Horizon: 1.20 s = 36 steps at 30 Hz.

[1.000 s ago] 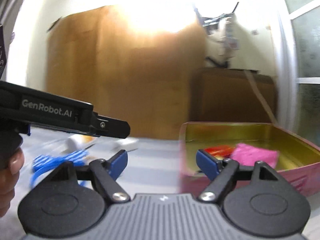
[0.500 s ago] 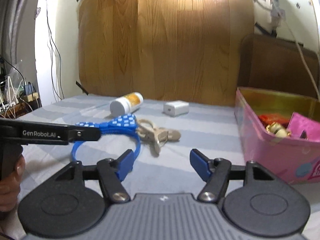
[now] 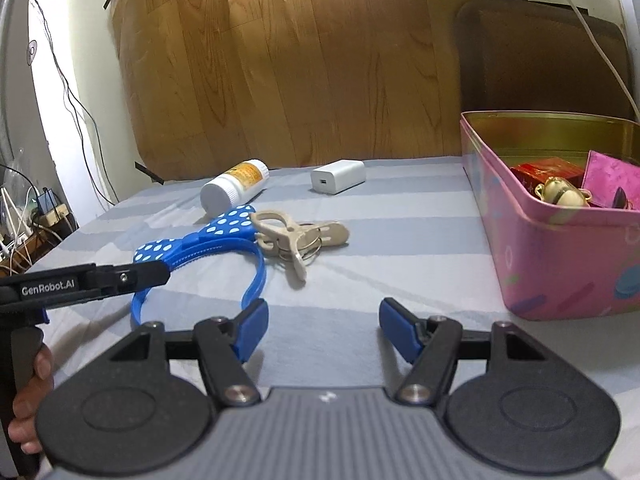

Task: Organize rigid objects
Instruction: 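Reach the right tool to the blue polka-dot headband band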

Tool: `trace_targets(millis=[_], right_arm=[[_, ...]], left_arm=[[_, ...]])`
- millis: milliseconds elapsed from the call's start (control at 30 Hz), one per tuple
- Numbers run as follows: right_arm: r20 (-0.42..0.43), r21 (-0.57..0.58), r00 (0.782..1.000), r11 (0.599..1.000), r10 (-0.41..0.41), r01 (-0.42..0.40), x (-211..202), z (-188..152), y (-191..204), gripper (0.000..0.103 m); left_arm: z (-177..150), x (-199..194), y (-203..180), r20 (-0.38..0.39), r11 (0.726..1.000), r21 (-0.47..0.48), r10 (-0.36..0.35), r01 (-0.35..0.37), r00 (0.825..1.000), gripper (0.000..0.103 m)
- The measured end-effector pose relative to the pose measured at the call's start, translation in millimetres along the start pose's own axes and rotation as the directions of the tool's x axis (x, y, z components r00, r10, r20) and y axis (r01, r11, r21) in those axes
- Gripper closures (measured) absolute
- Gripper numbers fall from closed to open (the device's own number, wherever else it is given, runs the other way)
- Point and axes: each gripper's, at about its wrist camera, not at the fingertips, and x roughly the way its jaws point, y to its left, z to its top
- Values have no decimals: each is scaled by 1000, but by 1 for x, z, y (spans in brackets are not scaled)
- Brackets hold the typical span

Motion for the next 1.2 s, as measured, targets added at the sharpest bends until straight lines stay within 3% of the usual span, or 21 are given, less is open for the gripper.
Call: trace_targets(millis=[333,533,667,800,1000,1100,1167,1200], right_arm=[[2,-16,1000,1000,-5,5,-2,0,3,39],[14,-99,999,995,28,-27,-3,-1,19,39],[-14,-166,998,984,60,-61,6,4,36,41],[-31,-199,998,978,56,-61,22,13,45,50],[-98,-147,993,986,66,-80,51,21,44,52],[-95,-160,993,984,69,-84,51,20,45,63],[-94,-183,994,980,59,-75,51,18,48,84],[-92,-193,994,979,55,-72,50,18,49,87]], left_arm=[[0,-1,1,8,1000,-6,1,-1,1000,45],[-1,-3,2,17,1000,-22,-1,2,1000,45],[0,-3,3,19,999,-32,-2,3,1000,45],[1,-2,3,17,1000,-29,0,1,1000,45],[0,-6,4,38,999,-35,20,-18,999,45],[0,-10,4,51,998,-41,55,-53,997,45],[0,-16,4,49,994,-58,93,-90,994,45],[-1,-20,4,41,991,-71,115,-112,993,43]])
